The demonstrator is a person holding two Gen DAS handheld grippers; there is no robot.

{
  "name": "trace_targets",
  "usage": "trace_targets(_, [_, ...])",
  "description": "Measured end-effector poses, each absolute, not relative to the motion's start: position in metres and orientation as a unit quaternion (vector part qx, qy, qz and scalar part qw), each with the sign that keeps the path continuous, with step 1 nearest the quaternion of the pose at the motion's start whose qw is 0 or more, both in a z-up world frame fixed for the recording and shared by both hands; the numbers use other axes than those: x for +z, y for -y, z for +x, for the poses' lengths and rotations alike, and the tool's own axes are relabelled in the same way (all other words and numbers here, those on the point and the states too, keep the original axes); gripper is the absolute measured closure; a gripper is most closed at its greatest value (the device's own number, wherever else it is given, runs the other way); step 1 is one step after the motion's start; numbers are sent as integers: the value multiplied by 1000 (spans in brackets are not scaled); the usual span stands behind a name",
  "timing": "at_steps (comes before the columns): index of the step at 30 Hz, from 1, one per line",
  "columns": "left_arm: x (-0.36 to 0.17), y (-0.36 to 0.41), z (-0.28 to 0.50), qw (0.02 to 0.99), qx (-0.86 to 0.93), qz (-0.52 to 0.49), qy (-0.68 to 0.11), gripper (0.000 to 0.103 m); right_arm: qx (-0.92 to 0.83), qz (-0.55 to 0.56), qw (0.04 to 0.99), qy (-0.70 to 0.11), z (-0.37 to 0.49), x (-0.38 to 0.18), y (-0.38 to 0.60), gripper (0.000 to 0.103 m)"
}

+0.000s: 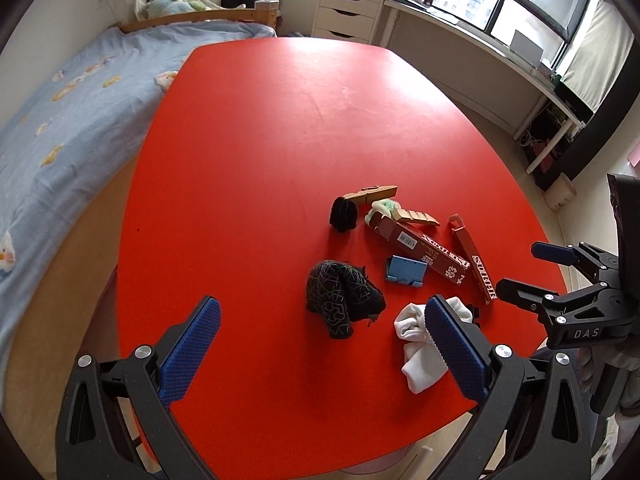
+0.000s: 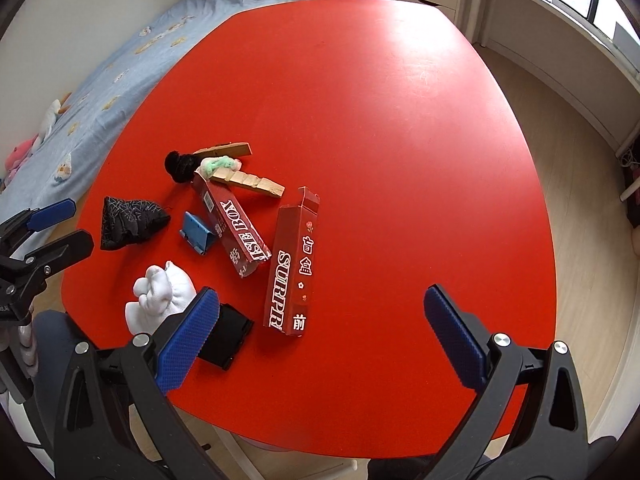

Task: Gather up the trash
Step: 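Move both tools toward the cluster of items on the red table, then grasp the black knit cloth with the left tool while the right grasps the red SURPRISE box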

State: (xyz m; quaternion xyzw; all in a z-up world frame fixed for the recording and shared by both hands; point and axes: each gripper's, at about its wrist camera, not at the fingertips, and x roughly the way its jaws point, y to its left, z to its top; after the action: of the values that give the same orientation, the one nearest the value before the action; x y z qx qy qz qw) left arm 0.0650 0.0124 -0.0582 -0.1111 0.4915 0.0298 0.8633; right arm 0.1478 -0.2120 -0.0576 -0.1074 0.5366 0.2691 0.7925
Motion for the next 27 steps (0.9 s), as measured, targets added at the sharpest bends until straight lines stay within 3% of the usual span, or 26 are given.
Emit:
trace_targets(6, [-72,-14,77,854,41,-120,-505,6,269,-116,785,-546,151,-68,206,3])
trace_targets(9, [-75,-14,80,853,39,-120,-507,7,271,-120,781,-550,151,-72,204,15])
trace_targets(14, [-78,-13,83,850,34,-124,-511,30,280,-124,776,-552,150,-74,202,33])
trace_targets(18, [-78,-11,83,850,28,-128,-510,59,289,-128,773,-550,149,-75,198,51])
trace_targets(19, [-78,-11,83,851,25,-128,-509,65,290,-128,773,-550,149,-74,198,60])
trace_targets(22, [-77,-10,83,853,21,-127,-506,68,298,-126,770,-550,149,-73,195,78])
trace_targets(27, [-76,-10,80,856,17,-126,-500,70,302,-122,775,-541,148,-69,198,84])
